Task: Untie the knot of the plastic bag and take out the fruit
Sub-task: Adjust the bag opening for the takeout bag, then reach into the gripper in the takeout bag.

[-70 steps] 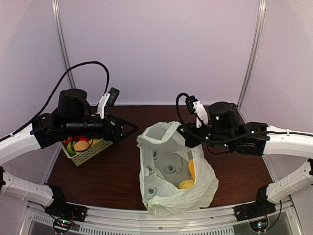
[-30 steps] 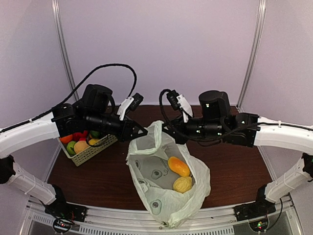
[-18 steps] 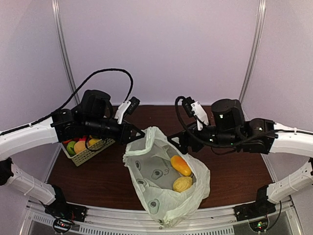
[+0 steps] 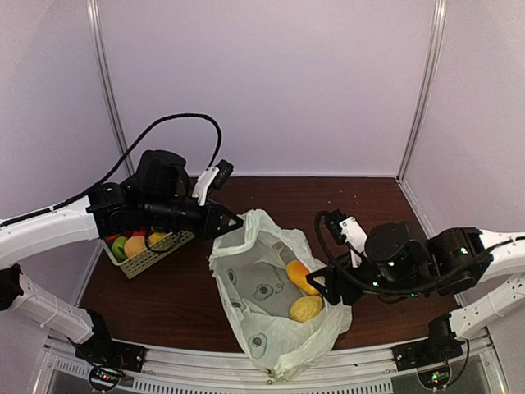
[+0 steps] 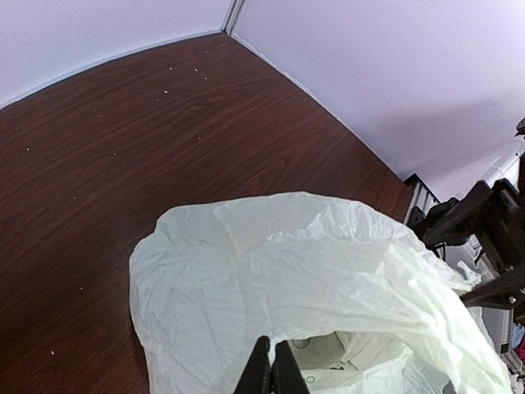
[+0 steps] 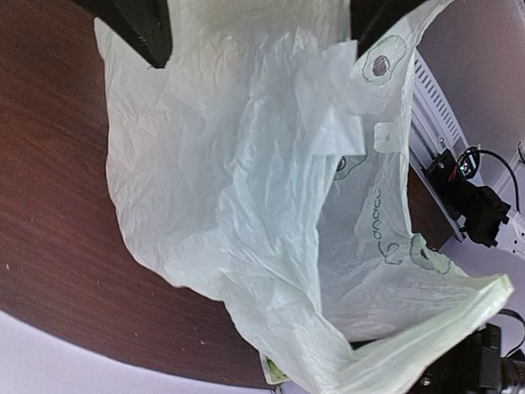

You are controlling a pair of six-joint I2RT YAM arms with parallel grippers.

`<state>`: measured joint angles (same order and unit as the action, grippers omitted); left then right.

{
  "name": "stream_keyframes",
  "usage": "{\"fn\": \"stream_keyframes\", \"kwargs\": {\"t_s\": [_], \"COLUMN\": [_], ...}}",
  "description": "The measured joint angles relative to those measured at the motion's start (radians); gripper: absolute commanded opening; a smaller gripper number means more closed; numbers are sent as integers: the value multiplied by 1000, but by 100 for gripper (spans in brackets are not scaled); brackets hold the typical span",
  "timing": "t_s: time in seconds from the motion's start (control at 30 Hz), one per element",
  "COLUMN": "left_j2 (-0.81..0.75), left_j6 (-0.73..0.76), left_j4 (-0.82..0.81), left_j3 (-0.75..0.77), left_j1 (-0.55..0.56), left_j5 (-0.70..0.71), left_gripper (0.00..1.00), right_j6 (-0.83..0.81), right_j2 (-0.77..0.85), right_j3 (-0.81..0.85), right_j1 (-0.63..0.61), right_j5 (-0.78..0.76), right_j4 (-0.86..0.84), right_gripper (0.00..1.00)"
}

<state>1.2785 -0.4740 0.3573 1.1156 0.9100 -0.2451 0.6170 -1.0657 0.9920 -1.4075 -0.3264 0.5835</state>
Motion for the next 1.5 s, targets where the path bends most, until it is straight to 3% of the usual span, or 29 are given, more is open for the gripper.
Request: {"fn": "stream_keyframes", "kwargs": {"t_s": [0.07,0.2,0.23,0.5,0.67,0.83,1.03,1.07,1.1,1.17,1.23,1.37,1.5], "left_j2": [0,0,0,-15,-33,-62,-131,-133,-133,-133,-133,-139,-158], "left_j6": [-4,-15,-19,-49,-66,-87,-129,-135,-141,-148,-154,-174,-200], "left_j4": [-2,-9,-11,-20,-43,-109,-212,-220,-228,-237,-257,-319,-360], "left_j3": [0,0,0,-1,-1,-40,-225,-246,-262,-282,-294,-316,-341], "left_j1": [0,0,0,0,0,1,3,5,10,26,49,74,74], "left_j5": [7,24,28,74,86,88,84,84,84,84,84,87,110], "left_gripper": [0,0,0,0,0,0,0,0,0,0,0,0,0], "right_j6": [47,103,106,8,-133,-239,-256,-252,-249,-241,-234,-238,-257], "right_j2": [6,28,33,-3,-106,-176,-160,-153,-147,-131,-105,-31,9], "right_j3": [-30,-68,-67,-14,135,278,173,136,101,46,16,26,108], "right_j1": [-2,0,7,217,362,406,408,408,409,409,409,394,328], "right_j5": [-18,-61,-72,-56,-8,22,63,71,79,93,111,132,131], "right_j4": [13,52,57,29,8,-31,-69,-71,-67,-51,-29,1,19], "right_gripper": [31,3,0,0,0,0,0,0,7,33,50,63,66]}}
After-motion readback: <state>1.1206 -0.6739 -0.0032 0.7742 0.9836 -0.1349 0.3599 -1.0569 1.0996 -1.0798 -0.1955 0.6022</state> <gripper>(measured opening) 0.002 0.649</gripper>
